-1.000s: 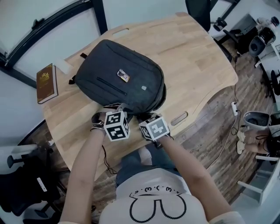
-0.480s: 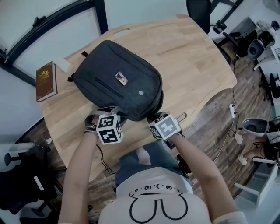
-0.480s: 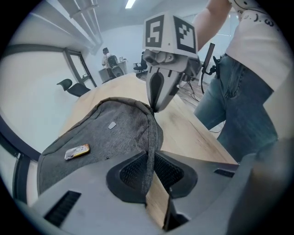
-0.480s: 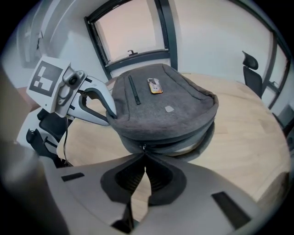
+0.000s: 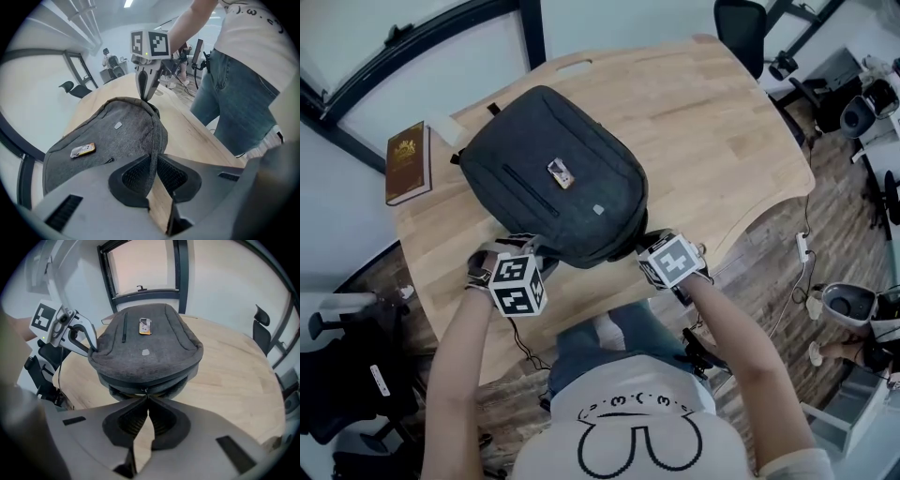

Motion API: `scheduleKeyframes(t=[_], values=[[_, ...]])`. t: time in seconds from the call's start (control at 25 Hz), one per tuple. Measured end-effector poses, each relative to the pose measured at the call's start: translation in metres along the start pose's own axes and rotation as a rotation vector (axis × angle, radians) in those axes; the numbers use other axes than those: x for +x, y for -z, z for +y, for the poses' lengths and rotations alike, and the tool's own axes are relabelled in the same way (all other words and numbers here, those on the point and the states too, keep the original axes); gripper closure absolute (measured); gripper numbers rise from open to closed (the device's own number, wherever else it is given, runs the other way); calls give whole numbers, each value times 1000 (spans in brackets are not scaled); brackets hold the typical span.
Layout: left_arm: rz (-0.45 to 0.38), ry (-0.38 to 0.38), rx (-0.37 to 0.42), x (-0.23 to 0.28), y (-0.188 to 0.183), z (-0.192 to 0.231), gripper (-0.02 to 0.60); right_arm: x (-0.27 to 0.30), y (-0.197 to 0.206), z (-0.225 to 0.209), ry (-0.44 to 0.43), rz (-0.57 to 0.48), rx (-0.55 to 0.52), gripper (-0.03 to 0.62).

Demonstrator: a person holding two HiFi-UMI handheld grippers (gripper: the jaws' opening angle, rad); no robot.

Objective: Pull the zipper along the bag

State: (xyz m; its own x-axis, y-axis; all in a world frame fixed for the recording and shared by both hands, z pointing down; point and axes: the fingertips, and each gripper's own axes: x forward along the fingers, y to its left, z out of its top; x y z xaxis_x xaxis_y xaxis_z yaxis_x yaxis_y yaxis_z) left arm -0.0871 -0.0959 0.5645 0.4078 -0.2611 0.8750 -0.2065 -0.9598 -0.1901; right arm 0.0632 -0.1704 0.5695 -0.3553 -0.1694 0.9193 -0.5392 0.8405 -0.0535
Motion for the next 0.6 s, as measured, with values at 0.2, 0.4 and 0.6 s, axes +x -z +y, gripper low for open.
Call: scheduleKeyframes(t=[0.2, 0.4, 0.6], values=[[4, -8, -2, -3, 5, -3, 526, 4, -9, -32, 78, 11, -9, 528], [2, -20, 19, -5, 7, -5, 528, 10, -25, -72, 159, -4, 29, 525], [16, -14, 5, 2, 7, -3, 528, 19, -37, -93, 165, -32, 103, 523]])
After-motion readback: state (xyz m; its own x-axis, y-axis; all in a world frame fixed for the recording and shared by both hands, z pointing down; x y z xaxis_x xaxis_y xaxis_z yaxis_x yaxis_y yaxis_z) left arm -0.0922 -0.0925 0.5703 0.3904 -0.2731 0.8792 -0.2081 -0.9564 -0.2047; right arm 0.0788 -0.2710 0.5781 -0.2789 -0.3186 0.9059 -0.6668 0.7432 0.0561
